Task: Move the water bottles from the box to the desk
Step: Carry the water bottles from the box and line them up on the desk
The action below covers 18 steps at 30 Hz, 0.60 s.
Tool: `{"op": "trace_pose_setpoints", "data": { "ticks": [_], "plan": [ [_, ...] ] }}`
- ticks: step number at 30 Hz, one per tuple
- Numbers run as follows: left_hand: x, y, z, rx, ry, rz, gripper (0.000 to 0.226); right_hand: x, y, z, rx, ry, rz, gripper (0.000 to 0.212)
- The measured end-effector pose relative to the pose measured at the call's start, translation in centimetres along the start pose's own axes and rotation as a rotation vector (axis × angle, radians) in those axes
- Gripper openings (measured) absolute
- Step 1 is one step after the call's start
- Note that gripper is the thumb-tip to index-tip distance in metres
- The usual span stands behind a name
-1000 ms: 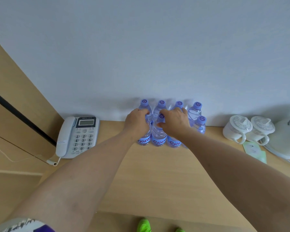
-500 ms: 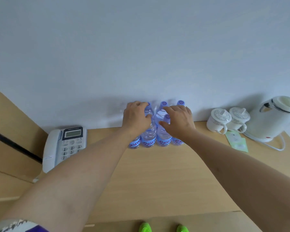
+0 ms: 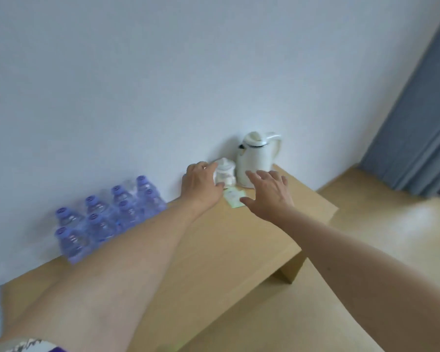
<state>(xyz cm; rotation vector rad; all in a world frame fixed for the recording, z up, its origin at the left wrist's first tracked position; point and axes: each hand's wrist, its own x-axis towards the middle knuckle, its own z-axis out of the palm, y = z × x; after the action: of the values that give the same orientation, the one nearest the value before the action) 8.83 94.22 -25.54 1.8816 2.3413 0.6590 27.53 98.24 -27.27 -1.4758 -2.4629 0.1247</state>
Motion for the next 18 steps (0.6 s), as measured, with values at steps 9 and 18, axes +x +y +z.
{"op": "trace_pose_setpoints", "data": {
  "ticks": [9, 18],
  "plan": [
    [-1.1, 28.5, 9.6, -0.057, -0.146, 0.386, 0.06, -12.6, 24.2, -9.1, -0.081, 0.115, 0.364, 0.071],
    [-8.0, 55.2, 18.0, -0.129, -0.328, 0.783, 0.059, -31.0, 42.1, -16.8, -0.125, 0.195, 0.845, 0.073]
  ]
}}
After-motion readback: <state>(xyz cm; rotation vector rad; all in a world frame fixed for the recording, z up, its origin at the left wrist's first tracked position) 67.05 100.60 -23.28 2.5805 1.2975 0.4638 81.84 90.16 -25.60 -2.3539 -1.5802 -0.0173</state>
